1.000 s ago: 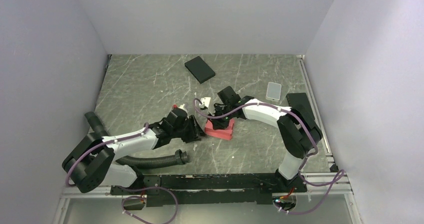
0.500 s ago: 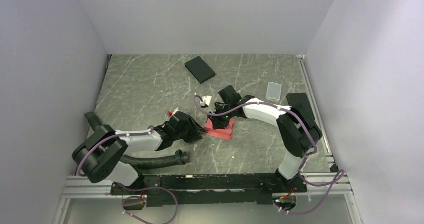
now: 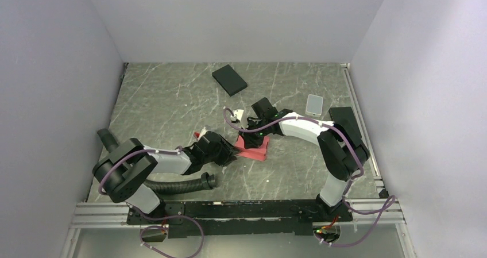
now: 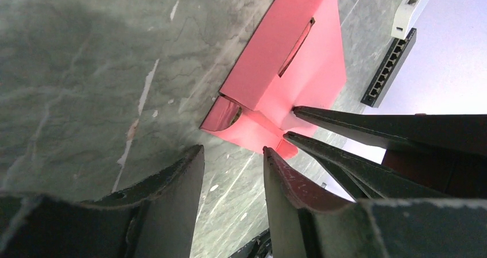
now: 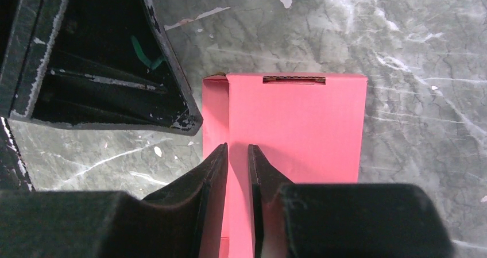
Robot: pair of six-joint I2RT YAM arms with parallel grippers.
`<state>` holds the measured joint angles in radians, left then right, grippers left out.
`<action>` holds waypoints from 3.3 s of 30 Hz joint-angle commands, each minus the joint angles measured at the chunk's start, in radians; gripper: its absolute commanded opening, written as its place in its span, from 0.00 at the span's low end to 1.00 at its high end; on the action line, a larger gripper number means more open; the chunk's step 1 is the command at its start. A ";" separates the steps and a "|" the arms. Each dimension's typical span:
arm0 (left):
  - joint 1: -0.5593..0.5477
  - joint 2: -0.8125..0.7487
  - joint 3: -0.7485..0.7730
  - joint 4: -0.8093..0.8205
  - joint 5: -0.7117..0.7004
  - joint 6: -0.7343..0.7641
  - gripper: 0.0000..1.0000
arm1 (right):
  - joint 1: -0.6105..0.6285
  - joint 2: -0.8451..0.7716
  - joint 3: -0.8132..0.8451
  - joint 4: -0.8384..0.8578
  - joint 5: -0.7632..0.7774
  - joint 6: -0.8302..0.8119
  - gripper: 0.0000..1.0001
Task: Fold the paper box
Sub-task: Pick up the paper box from the center of the board.
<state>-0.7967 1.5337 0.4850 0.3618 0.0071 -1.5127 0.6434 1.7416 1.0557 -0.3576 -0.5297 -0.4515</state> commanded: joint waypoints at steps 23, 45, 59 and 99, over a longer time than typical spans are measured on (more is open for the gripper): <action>-0.012 0.029 -0.097 0.249 -0.150 -0.080 0.52 | -0.006 0.051 0.019 -0.021 0.016 0.013 0.22; -0.010 -0.071 -0.014 -0.053 -0.170 0.082 0.52 | -0.027 0.034 0.049 -0.040 -0.046 0.048 0.28; -0.008 -0.093 0.024 -0.129 -0.135 0.181 0.51 | -0.057 -0.090 0.084 -0.091 -0.111 0.002 0.48; 0.218 0.080 0.313 -0.227 0.271 0.627 0.53 | -0.076 0.104 0.127 -0.174 -0.070 -0.047 0.24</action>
<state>-0.5804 1.5463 0.7139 0.1566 0.1280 -1.0431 0.5728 1.8133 1.1660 -0.5060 -0.5850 -0.5041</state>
